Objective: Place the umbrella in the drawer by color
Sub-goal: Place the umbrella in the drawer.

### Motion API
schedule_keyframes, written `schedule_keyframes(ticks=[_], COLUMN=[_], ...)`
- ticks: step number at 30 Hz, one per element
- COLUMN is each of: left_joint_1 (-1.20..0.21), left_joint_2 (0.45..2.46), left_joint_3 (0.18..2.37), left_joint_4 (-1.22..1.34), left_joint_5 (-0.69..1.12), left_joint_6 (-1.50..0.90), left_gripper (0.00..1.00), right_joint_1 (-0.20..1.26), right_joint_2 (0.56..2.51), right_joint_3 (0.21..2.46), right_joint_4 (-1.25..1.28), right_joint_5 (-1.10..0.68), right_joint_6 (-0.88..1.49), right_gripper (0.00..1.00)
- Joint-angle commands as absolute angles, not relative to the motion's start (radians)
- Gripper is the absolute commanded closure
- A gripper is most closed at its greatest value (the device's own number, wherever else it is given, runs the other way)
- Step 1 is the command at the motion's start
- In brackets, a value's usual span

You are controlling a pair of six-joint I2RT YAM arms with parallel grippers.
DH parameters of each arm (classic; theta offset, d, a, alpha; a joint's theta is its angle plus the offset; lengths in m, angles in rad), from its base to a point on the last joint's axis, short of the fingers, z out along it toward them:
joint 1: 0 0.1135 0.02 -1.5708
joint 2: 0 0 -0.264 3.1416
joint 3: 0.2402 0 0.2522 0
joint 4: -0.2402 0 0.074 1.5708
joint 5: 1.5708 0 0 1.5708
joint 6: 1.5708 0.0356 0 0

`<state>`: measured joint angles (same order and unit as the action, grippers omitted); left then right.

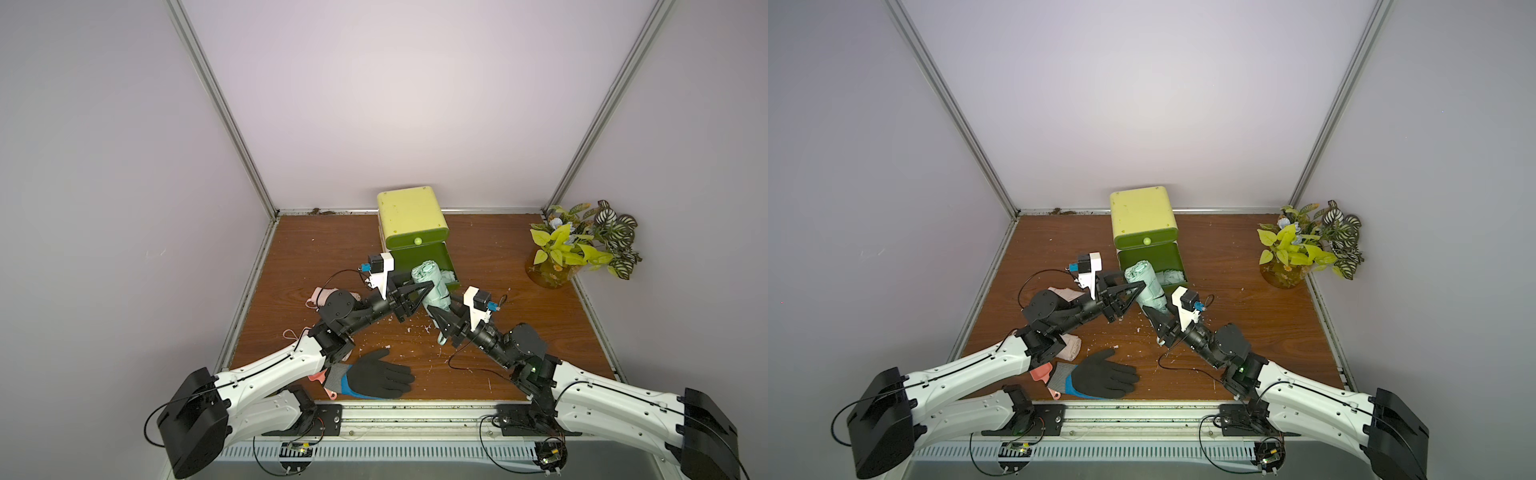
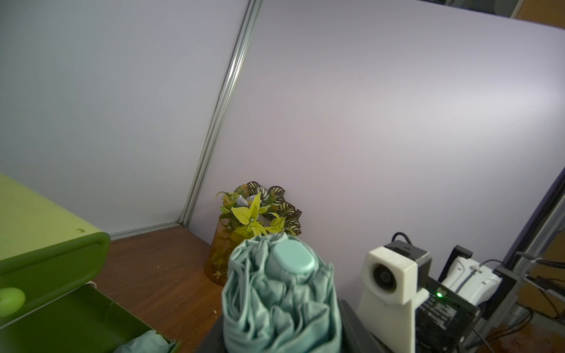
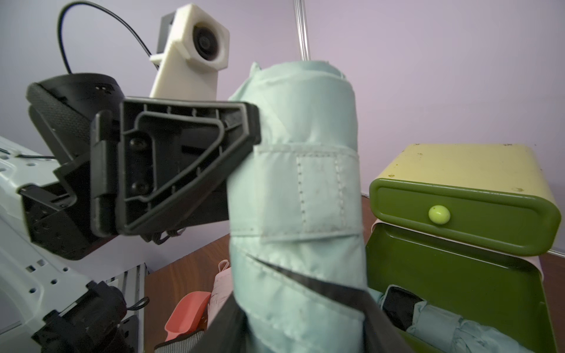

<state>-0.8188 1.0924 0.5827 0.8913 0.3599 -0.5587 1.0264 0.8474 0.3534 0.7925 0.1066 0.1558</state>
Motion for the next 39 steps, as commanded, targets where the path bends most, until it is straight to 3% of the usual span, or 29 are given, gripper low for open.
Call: schedule_keyframes(ticks=[1, 3, 7, 14, 19, 30, 39], left_joint_1=[-0.829, -0.829, -0.829, -0.83, -0.827, -0.829, -0.831], left_joint_2=[1.093, 1.082, 1.049, 1.088, 1.196, 1.477, 1.603], left_joint_3=[0.618, 0.618, 0.636, 0.749, 0.822, 0.876, 0.875], left_joint_4=[0.939, 0.941, 0.919, 0.85, 0.88, 0.929, 0.851], left_joint_5=[0.387, 0.365, 0.295, 0.088, -0.017, -0.06, -0.332], left_joint_6=[-0.56, -0.547, -0.444, -0.109, 0.07, 0.443, 0.576], left_gripper=[0.67, 0.74, 0.77, 0.84, 0.84, 0.83, 0.79], right_joint_1=[1.029, 1.029, 1.028, 1.028, 1.026, 1.015, 1.013], right_joint_2=[0.843, 0.846, 0.821, 0.63, 0.466, 0.305, 0.286], right_joint_3=[0.423, 0.431, 0.431, 0.356, 0.258, 0.104, 0.103], right_joint_4=[0.845, 0.812, 0.734, 0.622, 0.597, 0.692, 0.676], right_joint_5=[0.086, 0.097, 0.103, 0.269, 0.366, 0.492, 0.503], right_joint_6=[0.132, 0.119, 0.07, -0.046, -0.102, -0.147, -0.134], right_gripper=[0.92, 0.89, 0.78, 0.26, 0.02, 0.02, 0.01])
